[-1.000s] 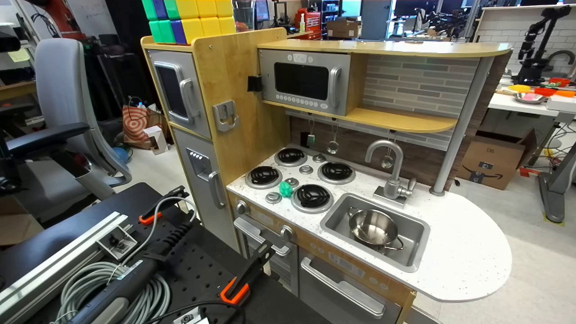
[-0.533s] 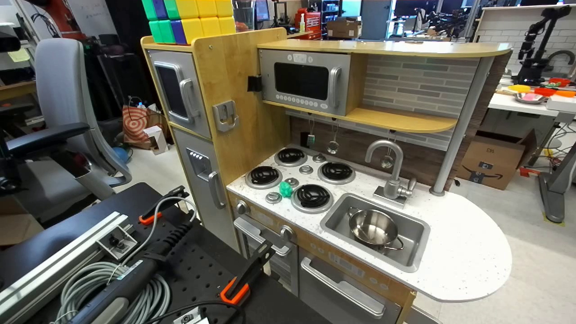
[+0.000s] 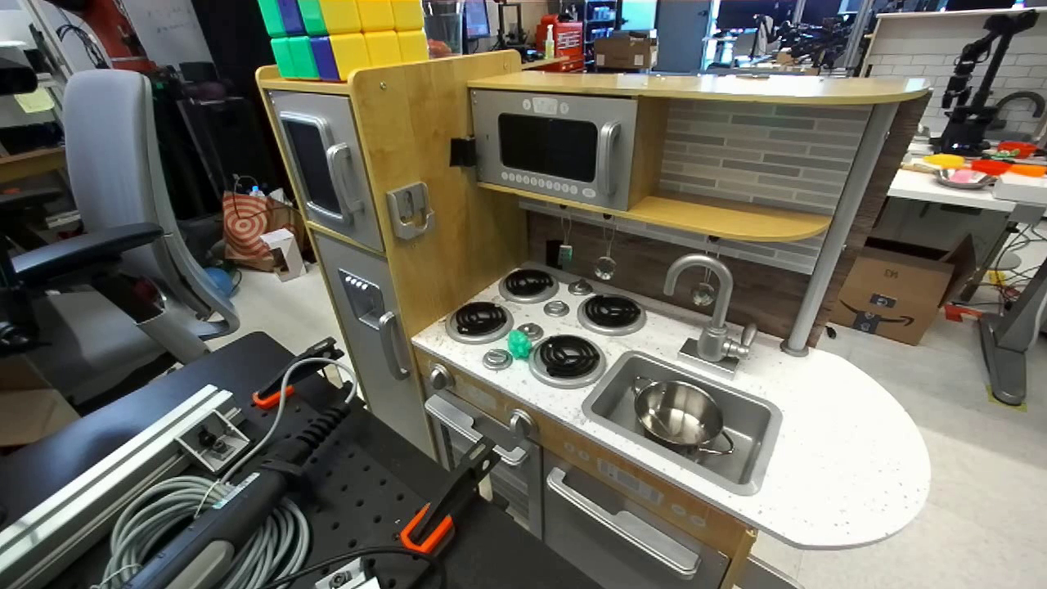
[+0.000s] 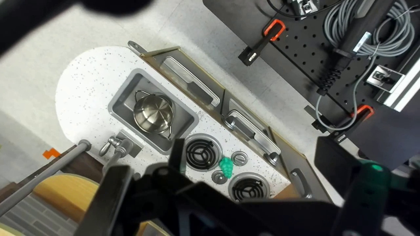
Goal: Put the thing on the stove inside the pot in the sink
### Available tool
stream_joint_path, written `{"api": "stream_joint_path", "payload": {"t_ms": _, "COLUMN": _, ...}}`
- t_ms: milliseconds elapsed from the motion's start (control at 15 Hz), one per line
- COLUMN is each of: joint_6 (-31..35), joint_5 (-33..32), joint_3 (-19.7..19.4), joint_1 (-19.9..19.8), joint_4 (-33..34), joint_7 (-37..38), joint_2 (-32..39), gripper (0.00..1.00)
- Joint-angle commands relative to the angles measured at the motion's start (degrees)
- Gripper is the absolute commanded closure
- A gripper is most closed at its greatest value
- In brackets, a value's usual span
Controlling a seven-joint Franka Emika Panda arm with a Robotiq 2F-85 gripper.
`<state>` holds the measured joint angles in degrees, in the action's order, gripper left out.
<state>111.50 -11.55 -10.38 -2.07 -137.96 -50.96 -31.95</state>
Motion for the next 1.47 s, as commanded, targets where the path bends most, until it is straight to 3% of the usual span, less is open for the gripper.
{"api": "stream_joint_path", "payload": {"t_ms": 0, "joint_6": 3.5, "joint_5": 5.7, "joint_3": -1.7, "joint_1": 2.2, "joint_4": -0.6, "joint_7": 0.1, "joint_2": 3.1, "gripper": 0.00}}
{"api": "stream_joint_path", "payload": {"t_ms": 333, "joint_6": 11.5, "joint_5": 15.7, "joint_3": -1.0, "joint_1": 2.8, "joint_4": -1.3, "joint_7": 2.0, "joint_2": 14.5, "gripper": 0.00}}
{"api": "stream_joint_path", "payload": {"t_ms": 600, "joint_6": 19.7, "joint_5": 19.5, "joint_3": 1.1, "joint_1": 2.5, "joint_4": 0.4, "joint_7": 4.0, "joint_2": 25.1, "gripper": 0.00}}
{"api": "stream_joint_path", "payload": {"t_ms": 1000, "joint_6": 34.2, "joint_5": 16.8, "joint_3": 6.0, "joint_1": 1.5, "joint_4": 2.4, "joint_7": 8.7, "joint_2": 36.0, "gripper": 0.00}}
{"api": "stream_joint_path", "payload": {"t_ms": 1400, "joint_6": 33.3, "joint_5": 10.8, "joint_3": 8.3, "joint_1": 1.1, "joint_4": 7.5, "joint_7": 16.8, "joint_2": 41.8, "gripper": 0.00}}
